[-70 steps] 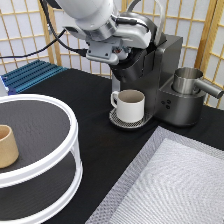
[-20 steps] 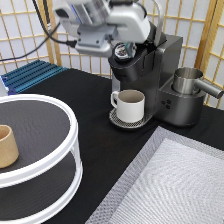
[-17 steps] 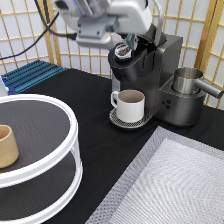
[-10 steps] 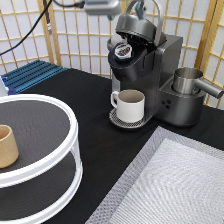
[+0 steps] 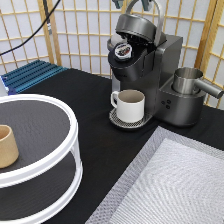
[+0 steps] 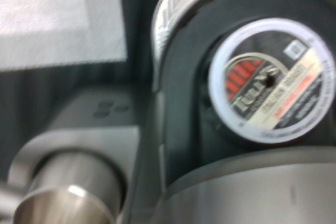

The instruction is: Make coffee

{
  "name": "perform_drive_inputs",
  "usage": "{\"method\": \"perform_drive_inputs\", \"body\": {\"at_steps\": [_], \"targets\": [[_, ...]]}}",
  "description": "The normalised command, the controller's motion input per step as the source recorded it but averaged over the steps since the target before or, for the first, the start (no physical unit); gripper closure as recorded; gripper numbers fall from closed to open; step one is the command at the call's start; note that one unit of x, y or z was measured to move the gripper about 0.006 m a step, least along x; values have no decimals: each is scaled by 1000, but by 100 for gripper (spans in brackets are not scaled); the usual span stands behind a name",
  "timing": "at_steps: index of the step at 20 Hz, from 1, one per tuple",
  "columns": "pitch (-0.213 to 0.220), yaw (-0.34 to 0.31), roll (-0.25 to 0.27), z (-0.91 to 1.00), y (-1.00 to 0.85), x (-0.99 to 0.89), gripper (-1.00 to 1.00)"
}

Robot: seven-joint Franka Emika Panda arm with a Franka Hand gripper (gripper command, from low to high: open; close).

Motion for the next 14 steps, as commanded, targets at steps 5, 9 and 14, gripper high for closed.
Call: {"method": "perform_drive_inputs", "body": {"at_steps": [5,9,14], "targets": [[51,-43,-265,0,15,9,-100],[0,8,-211,-6,69,366,-100],[0,66,-179,-110,218,490,-100]]}}
